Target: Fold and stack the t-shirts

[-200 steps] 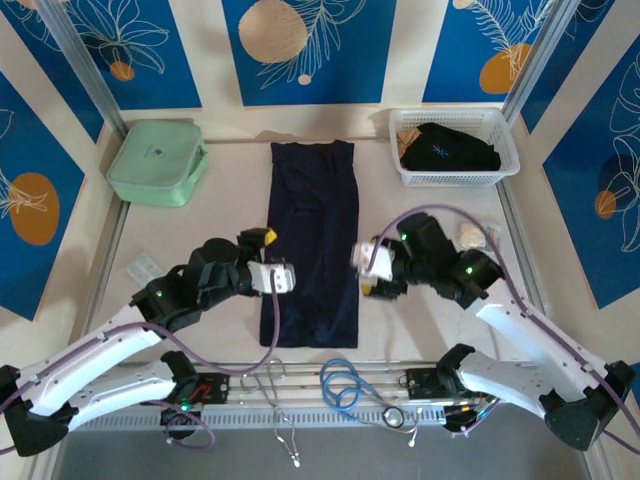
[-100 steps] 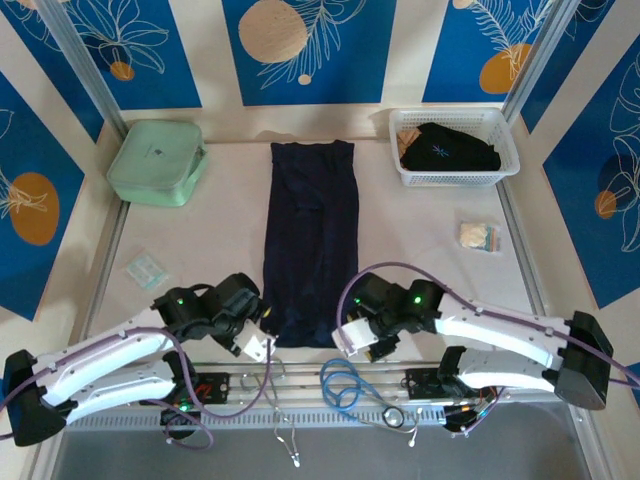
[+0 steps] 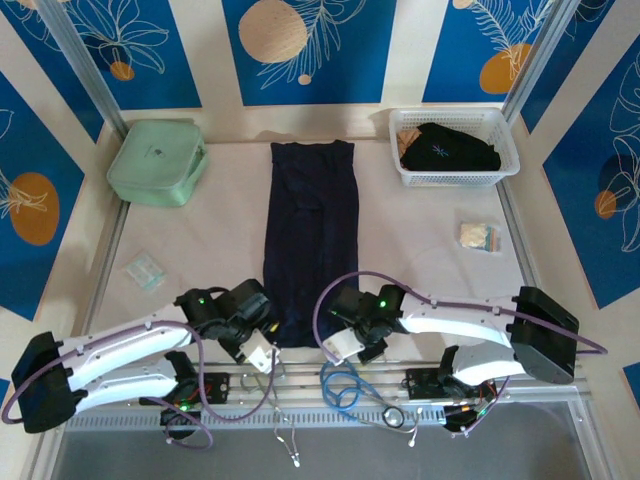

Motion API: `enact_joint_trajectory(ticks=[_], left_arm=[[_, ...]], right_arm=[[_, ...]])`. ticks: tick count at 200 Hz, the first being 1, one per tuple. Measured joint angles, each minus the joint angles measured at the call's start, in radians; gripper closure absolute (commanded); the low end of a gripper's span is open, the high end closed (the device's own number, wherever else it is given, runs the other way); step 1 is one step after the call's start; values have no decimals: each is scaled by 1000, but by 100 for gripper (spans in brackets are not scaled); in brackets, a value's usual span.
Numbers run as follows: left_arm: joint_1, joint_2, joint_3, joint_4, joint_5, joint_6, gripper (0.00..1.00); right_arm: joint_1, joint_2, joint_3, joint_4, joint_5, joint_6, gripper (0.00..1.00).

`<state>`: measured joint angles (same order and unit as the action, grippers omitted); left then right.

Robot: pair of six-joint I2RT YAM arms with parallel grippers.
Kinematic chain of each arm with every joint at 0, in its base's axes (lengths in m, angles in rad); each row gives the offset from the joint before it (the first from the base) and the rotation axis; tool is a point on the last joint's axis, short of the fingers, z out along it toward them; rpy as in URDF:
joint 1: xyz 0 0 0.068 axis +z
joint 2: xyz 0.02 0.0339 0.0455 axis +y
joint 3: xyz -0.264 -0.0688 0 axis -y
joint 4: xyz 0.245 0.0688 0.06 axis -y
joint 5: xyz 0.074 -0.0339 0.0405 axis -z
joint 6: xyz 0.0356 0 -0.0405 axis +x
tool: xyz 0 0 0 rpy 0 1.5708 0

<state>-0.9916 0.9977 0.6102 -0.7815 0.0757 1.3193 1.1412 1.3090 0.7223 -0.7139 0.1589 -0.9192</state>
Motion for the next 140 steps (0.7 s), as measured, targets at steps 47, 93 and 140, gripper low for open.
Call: enact_joint_trajectory(ticks=[47,93,140], left_arm=[[0,30,-24,44,2,0,30],[0,63,-38,61,2,4,37],[0,119,-46,92,-2,11,41]], right_arm=[[-7,75,-1,45,1,-1,52],[-7,142,0,81,25,14,60],[-9,147,2,93,33,33,65]])
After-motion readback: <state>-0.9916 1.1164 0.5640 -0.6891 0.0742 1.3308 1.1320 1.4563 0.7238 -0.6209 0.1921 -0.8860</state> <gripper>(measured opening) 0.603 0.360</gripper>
